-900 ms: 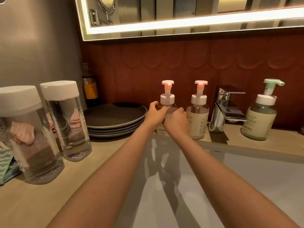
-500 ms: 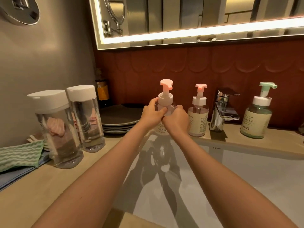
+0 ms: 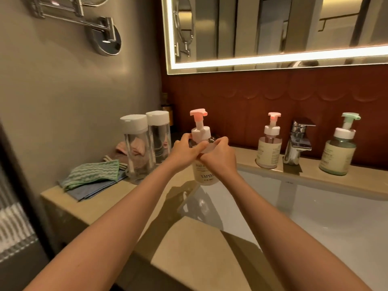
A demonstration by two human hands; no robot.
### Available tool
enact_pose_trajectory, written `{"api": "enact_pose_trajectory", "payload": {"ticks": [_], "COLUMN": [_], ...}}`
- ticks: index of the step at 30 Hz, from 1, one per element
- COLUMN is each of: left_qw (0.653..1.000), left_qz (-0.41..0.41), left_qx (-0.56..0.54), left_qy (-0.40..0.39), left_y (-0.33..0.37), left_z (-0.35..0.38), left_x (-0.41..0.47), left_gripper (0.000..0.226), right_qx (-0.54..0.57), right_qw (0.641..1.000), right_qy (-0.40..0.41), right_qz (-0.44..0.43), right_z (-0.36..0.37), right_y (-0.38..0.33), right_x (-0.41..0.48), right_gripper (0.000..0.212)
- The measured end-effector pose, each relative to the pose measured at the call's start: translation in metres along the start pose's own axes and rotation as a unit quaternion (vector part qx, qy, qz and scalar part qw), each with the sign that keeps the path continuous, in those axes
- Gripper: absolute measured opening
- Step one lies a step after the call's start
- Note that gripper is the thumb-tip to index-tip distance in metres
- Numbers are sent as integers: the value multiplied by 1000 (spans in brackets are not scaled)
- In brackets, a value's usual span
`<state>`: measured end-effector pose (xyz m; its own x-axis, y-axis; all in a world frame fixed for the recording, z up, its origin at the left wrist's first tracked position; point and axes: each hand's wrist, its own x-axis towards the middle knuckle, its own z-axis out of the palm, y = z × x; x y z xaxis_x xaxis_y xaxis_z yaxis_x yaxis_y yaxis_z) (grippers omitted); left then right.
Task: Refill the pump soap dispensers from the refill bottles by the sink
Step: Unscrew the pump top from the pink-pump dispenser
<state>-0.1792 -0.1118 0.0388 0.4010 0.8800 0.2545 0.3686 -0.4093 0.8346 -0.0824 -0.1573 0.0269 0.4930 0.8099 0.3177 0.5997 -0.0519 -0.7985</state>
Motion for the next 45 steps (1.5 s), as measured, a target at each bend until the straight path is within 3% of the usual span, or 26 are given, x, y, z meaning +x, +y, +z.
{"api": "enact_pose_trajectory", "payload": {"ticks": [7,15,27,40,45], "left_qw": [997,997,998,997,998], "left_qz": [-13,10,-20,-43,-39], "left_qx": [58,27,49,42,20], "left_qy": [40,78,-32,-43,-55], "left_y": [-9,-4,4,-4,-10], "left_z": [-46,-61,-67,-59,-58], "left_x": [-40,-61,-68,-63,-62], "left_gripper": [69,52,43,51,51], "right_qx": [76,75,64,50,49], "right_qw": [994,992,991,992,991], "right_qy": [-73,-103,-113,-119,-127], "right_qz": [-4,-17,-17,-15,-9], "right_z": [20,33,39,44,46], "right_y": [-25,-28,-23,-20,-19], "right_x": [-44,-70,-74,-68,-63], "right_gripper": [73,78,75,78,88]}}
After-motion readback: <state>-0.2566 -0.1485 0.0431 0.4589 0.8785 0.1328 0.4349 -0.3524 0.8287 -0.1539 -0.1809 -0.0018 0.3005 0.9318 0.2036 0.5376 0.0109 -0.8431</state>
